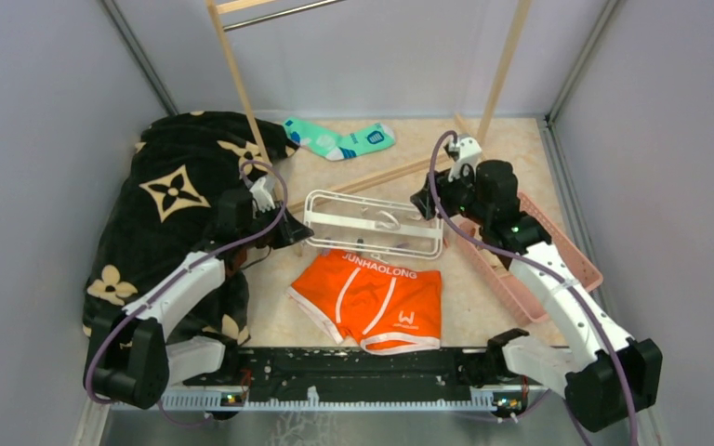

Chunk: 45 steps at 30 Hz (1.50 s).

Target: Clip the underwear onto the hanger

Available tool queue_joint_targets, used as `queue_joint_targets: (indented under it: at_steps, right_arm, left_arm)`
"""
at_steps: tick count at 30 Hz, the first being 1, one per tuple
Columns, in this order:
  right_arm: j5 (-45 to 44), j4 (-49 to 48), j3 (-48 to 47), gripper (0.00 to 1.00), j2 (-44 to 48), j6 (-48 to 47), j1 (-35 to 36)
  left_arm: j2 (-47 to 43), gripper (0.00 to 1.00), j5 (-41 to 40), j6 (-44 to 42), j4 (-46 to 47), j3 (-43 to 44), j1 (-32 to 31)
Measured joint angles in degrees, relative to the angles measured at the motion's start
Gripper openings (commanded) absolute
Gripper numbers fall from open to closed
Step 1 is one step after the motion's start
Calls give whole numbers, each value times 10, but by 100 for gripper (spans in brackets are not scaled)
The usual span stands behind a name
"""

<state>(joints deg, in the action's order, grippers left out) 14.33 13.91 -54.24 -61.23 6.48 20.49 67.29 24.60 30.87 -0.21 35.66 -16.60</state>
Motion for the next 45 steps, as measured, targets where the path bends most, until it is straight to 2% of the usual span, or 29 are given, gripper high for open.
queue_joint_targets:
  at_steps: [3, 12, 15, 20, 22, 26, 31, 34, 38, 41, 45]
  right_arm:
    - [1, -2, 26, 58, 15, 22, 2]
    - [-122, 70, 92, 53, 38, 157, 3]
    - [-123, 84, 128, 52, 20, 208, 3]
    - [-151, 98, 141, 53, -33, 236, -4]
    - [-176, 98, 143, 55, -50, 233, -23]
    - [-217, 92, 153, 59, -53, 218, -103]
    - [-234, 67, 146, 62, -52, 191, -190]
    - [-178, 31, 139, 64, -32, 155, -195]
    - [-19, -79, 150, 65, 64, 112, -177]
    - [61, -181, 156, 65, 149, 87, -96]
    - [109, -257, 154, 65, 173, 27, 59]
  left_arm:
    - [3, 0, 1, 0, 0, 0, 0]
    - [12, 0, 1, 2, -1, 1, 0]
    - [19, 0, 4, 4, -4, 6, 0]
    - [22, 0, 7, 10, -7, 17, 0]
    - [22, 0, 8, 13, -8, 20, -1]
    - [25, 0, 9, 23, -7, 20, -6]
    - [42, 0, 9, 37, -3, 21, -23]
    - [53, 0, 7, 43, -2, 26, -38]
    - [62, 0, 1, 52, -1, 40, -53]
    - [63, 0, -5, 54, -2, 49, -55]
    - [68, 0, -9, 54, -3, 60, -55]
